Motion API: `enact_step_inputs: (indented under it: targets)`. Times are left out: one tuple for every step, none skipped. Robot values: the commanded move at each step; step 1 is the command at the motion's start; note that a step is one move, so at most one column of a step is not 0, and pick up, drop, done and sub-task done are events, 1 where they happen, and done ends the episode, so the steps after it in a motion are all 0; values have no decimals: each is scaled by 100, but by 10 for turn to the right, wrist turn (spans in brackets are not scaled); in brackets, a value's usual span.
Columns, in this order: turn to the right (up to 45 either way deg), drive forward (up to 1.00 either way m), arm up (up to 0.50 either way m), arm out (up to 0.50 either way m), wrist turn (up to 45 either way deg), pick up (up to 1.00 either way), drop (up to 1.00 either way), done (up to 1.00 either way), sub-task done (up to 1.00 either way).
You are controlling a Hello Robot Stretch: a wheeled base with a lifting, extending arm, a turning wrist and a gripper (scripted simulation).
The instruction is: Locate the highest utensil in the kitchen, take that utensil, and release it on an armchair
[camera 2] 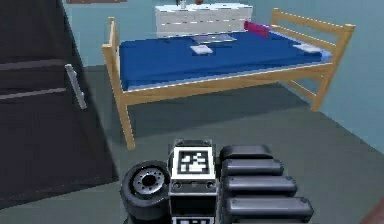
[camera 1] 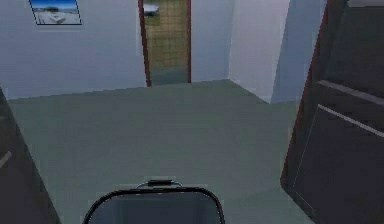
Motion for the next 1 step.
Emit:
enact_step_inputs:
  targets:
    - [-30,0,0,0,0,0,0,0,0]
